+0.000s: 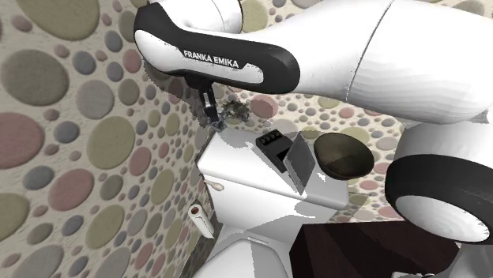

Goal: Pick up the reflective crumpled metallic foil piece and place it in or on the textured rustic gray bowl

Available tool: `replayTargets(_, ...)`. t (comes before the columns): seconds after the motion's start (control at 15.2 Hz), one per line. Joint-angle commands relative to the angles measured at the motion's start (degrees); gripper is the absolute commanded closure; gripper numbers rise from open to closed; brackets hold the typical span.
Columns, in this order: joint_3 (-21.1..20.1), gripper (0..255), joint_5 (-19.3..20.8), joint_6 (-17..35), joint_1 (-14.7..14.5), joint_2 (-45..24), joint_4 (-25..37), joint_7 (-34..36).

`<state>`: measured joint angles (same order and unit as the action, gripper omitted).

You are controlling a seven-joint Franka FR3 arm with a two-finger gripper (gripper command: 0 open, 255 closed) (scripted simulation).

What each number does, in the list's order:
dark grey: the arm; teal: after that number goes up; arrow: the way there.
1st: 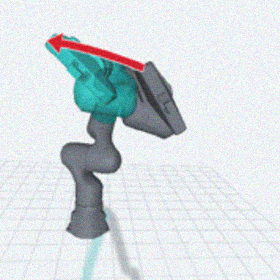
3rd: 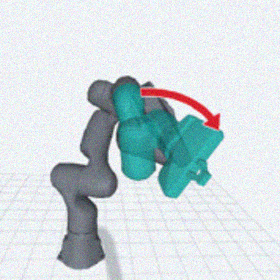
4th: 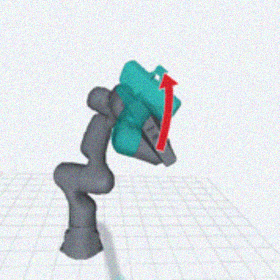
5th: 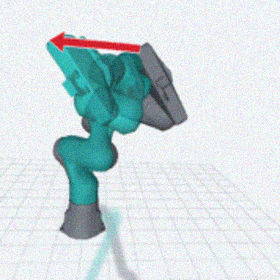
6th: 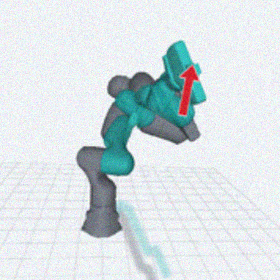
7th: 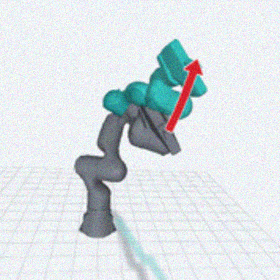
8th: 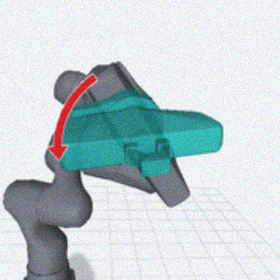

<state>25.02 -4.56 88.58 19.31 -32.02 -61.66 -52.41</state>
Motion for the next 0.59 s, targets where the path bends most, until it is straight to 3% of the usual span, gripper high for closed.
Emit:
replayTargets(0.0, 0.9, 255, 1.7, 3.4, -1.7, 5.7, -8.8, -0.4)
replayTargets(0.53, 3.1, 255, 10.7, 11.2, -5.9, 27.0, -36.3, 0.9)
